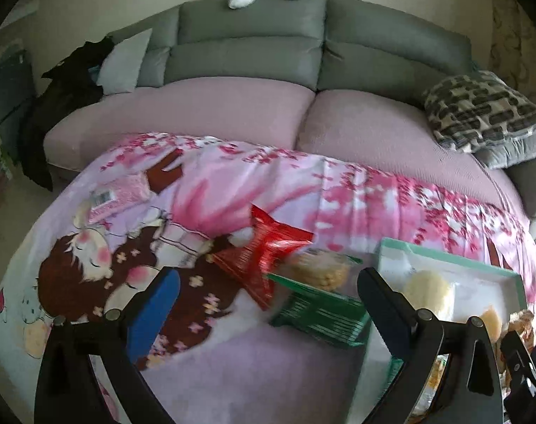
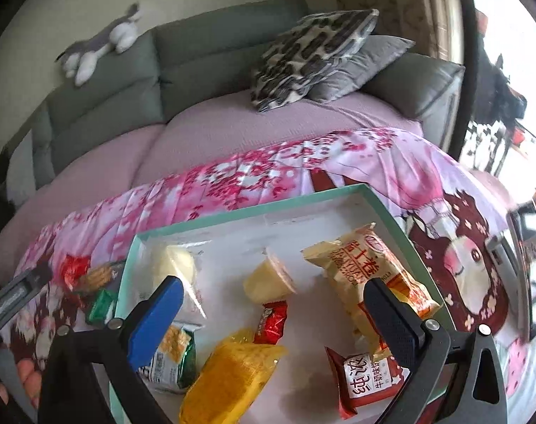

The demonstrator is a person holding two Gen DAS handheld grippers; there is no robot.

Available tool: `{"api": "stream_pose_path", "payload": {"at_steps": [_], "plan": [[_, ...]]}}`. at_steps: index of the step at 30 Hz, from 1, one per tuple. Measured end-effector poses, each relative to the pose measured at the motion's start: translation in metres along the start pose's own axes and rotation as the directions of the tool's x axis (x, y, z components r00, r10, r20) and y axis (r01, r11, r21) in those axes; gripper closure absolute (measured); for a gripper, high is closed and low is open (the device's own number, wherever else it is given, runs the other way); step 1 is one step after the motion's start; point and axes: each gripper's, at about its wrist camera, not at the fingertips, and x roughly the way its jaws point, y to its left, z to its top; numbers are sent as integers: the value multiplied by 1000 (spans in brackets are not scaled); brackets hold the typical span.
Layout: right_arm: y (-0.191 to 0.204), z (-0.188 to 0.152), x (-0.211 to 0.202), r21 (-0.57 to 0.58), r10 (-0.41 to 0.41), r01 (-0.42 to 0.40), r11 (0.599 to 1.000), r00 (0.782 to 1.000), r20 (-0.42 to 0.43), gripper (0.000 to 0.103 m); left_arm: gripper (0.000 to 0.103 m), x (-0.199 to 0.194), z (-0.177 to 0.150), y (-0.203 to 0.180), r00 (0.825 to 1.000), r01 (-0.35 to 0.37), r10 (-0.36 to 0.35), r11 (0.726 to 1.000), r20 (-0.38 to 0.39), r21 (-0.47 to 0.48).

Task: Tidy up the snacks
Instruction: 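Move both tools back from the tray toward the snacks on the bedspread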

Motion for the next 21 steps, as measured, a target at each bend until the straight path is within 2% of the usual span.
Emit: {"api": "stream_pose_path", "payload": {"at_steps": [3,5,10,15,21], "plan": [[-2,3,-5,67,27,-29,997,999,32,0,2,-1,6,19,1000,-13,13,1000,17,-20],[4,4,-8,70,47,-50,996,998,43,0,2,-2,10,33,999,-35,36,999,25,-40],[38,1,-8,-10,62,-62,998,997,43,0,2,-5,16,72,997,-57,61,993,35,-106],[75,-5,-10,-51,155,-153,987,987,48,0,2,-9,21,101,995,-82,88,989,45,-121],[121,-18,-7,-128,215,-211,969,977,17,0,2,-7,24,146,990,-131,137,977,23,-168]]}}
